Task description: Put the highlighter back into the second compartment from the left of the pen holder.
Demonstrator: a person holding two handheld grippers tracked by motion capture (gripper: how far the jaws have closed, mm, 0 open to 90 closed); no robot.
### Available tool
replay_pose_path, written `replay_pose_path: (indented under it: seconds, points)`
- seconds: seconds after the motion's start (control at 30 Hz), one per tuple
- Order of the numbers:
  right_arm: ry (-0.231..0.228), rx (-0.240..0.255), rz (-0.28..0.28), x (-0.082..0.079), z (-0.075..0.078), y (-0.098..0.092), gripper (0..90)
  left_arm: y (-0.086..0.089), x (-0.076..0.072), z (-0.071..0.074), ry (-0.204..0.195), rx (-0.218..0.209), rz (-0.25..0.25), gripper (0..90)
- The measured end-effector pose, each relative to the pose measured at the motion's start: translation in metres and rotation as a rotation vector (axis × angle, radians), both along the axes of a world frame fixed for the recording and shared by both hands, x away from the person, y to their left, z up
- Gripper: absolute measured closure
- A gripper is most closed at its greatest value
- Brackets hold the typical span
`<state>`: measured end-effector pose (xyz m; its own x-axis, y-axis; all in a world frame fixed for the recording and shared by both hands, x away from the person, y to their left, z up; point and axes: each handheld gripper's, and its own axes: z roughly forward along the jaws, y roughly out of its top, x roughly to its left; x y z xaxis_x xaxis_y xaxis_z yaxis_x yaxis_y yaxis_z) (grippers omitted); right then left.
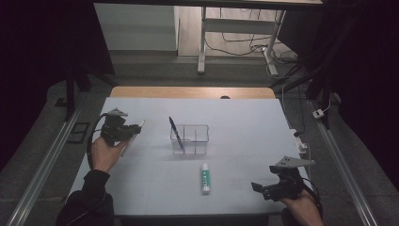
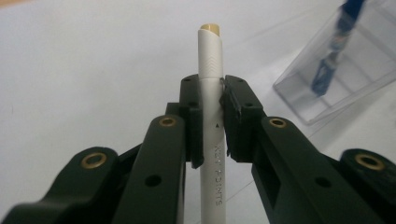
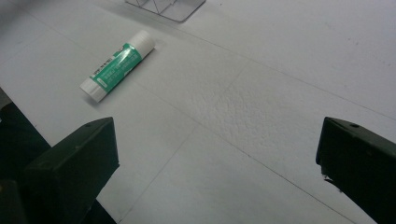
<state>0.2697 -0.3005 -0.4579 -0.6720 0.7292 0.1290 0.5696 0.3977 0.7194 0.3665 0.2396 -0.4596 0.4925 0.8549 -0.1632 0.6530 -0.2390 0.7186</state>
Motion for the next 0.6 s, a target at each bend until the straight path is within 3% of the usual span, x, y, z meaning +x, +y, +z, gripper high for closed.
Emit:
replay_pose_path:
  seconds: [0.33, 0.6]
  points:
    - [-0.005, 0.0, -0.006, 0.0, 0.0, 0.0, 0.0, -0.011, -0.014, 0.019, -0.098, -0.035, -0.058, 77.6]
    - [-0.006, 0.003, -0.006, 0.0, 0.0, 0.0, 0.0, -0.023, -0.02, 0.031, -0.144, -0.053, -0.101, 77.6]
